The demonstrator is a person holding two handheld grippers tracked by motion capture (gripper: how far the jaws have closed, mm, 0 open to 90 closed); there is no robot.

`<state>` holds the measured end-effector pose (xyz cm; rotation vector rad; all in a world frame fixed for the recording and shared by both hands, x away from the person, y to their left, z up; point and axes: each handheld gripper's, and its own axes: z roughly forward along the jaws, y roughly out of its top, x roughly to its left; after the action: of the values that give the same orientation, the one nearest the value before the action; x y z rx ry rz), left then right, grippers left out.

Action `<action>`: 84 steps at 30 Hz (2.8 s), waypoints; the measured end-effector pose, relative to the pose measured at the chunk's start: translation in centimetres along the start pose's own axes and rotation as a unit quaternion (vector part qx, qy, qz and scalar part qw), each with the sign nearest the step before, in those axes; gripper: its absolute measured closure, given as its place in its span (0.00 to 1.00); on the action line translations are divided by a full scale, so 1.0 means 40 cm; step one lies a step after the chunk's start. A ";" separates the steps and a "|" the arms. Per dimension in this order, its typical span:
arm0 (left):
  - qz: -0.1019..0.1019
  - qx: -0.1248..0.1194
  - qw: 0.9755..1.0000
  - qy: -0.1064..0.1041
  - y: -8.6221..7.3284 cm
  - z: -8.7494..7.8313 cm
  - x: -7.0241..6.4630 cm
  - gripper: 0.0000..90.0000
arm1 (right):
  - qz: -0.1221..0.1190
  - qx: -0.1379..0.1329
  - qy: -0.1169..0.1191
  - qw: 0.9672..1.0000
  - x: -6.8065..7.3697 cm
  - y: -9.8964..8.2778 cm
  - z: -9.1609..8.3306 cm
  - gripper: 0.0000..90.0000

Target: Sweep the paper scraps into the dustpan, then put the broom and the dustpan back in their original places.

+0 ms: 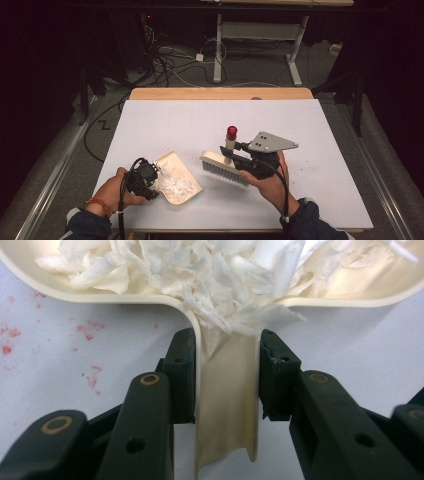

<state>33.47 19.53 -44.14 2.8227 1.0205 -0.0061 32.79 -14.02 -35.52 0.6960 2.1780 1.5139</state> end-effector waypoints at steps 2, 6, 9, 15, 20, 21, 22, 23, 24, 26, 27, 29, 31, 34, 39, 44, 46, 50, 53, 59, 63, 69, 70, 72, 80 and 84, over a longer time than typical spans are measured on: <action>-0.004 -0.004 1.000 0.002 0.000 0.000 0.000 0.70 | 0.002 -0.001 -0.007 1.000 -0.016 -0.002 -0.019 0.78; -0.015 -0.012 1.000 0.005 -0.002 0.000 0.003 0.70 | 0.009 -0.004 -0.022 1.000 -0.050 -0.007 -0.062 0.78; -0.024 -0.017 1.000 0.003 -0.005 0.000 0.005 0.70 | 0.012 -0.002 -0.032 0.999 -0.069 -0.014 -0.101 0.78; -0.052 -0.036 0.998 0.003 -0.014 -0.006 0.018 0.70 | 0.019 0.005 -0.044 0.999 -0.110 -0.020 -0.183 0.78; -0.069 -0.046 0.997 0.004 -0.022 -0.009 0.029 0.70 | 0.024 0.022 -0.037 0.999 -0.136 -0.021 -0.233 0.78; -0.074 -0.050 0.996 -0.001 -0.024 -0.008 0.033 0.70 | 0.027 0.025 -0.035 0.999 -0.141 -0.022 -0.242 0.78; -0.078 -0.051 0.996 -0.002 -0.025 -0.005 0.035 0.70 | 0.032 0.029 -0.031 0.999 -0.146 -0.025 -0.251 0.78; -0.081 -0.052 0.995 0.001 -0.025 -0.001 0.035 0.70 | 0.037 0.029 -0.026 0.999 -0.152 -0.029 -0.259 0.78; -0.089 -0.060 0.994 -0.001 -0.025 0.001 0.038 0.69 | 0.045 0.033 -0.020 0.998 -0.156 -0.033 -0.266 0.78; -0.108 -0.080 0.991 -0.010 -0.030 0.000 0.049 0.69 | 0.054 0.040 -0.013 0.998 -0.162 -0.043 -0.279 0.78; -0.121 -0.091 0.988 -0.009 -0.034 -0.002 0.051 0.69 | 0.056 0.044 -0.008 0.997 -0.165 -0.047 -0.285 0.78; -0.138 -0.101 0.985 -0.009 -0.039 0.000 0.054 0.68 | 0.059 0.054 0.001 0.997 -0.171 -0.055 -0.294 0.78; -0.143 -0.099 0.985 0.003 -0.040 0.005 0.047 0.69 | 0.058 0.062 0.002 0.996 -0.176 -0.062 -0.300 0.78; -0.158 -0.106 0.982 0.007 -0.039 0.007 0.042 0.69 | 0.062 0.077 0.009 0.995 -0.184 -0.069 -0.307 0.78; -0.194 -0.124 0.973 0.016 -0.034 0.012 0.052 0.67 | 0.059 0.102 0.024 0.993 -0.196 -0.074 -0.303 0.78; -0.224 -0.147 0.963 0.023 -0.027 0.015 0.059 0.65 | 0.061 0.122 0.041 0.990 -0.211 -0.080 -0.293 0.78; -0.238 -0.152 0.959 0.027 -0.022 0.019 0.059 0.66 | 0.065 0.122 0.048 0.989 -0.218 -0.082 -0.290 0.78; -0.246 -0.152 0.957 0.034 -0.010 0.025 0.045 0.57 | 0.067 0.136 0.059 0.987 -0.238 -0.085 -0.269 0.78; -0.238 -0.145 0.960 0.036 -0.001 0.026 0.023 0.39 | 0.075 0.138 0.058 0.986 -0.256 -0.087 -0.250 0.78; -0.212 -0.160 0.963 0.042 -0.004 0.013 -0.012 0.26 | 0.086 0.141 0.046 0.985 -0.286 -0.086 -0.215 0.78; -0.187 -0.169 0.967 0.029 -0.020 0.001 -0.038 0.24 | 0.089 0.146 0.035 0.985 -0.298 -0.083 -0.194 0.76; -0.140 -0.183 0.972 0.036 -0.027 -0.012 -0.085 0.23 | 0.089 0.149 0.007 0.985 -0.313 -0.087 -0.166 0.74; -0.132 -0.184 0.973 0.046 -0.027 -0.015 -0.091 0.23 | 0.088 0.151 0.000 0.985 -0.314 -0.088 -0.162 0.74; -0.113 -0.201 0.970 0.072 -0.032 -0.024 -0.099 0.20 | 0.084 0.150 -0.012 0.985 -0.314 -0.089 -0.157 0.73; -0.037 -0.325 0.933 0.149 -0.068 -0.061 -0.102 0.20 | 0.069 0.146 -0.038 0.986 -0.320 -0.100 -0.129 0.70; -0.009 -0.365 0.913 0.180 -0.085 -0.064 -0.103 0.20 | 0.071 0.145 -0.045 0.986 -0.325 -0.105 -0.121 0.70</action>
<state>28.03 19.85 -41.82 2.1514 0.8596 0.7548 39.64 -26.69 -37.34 1.0126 2.3453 1.2124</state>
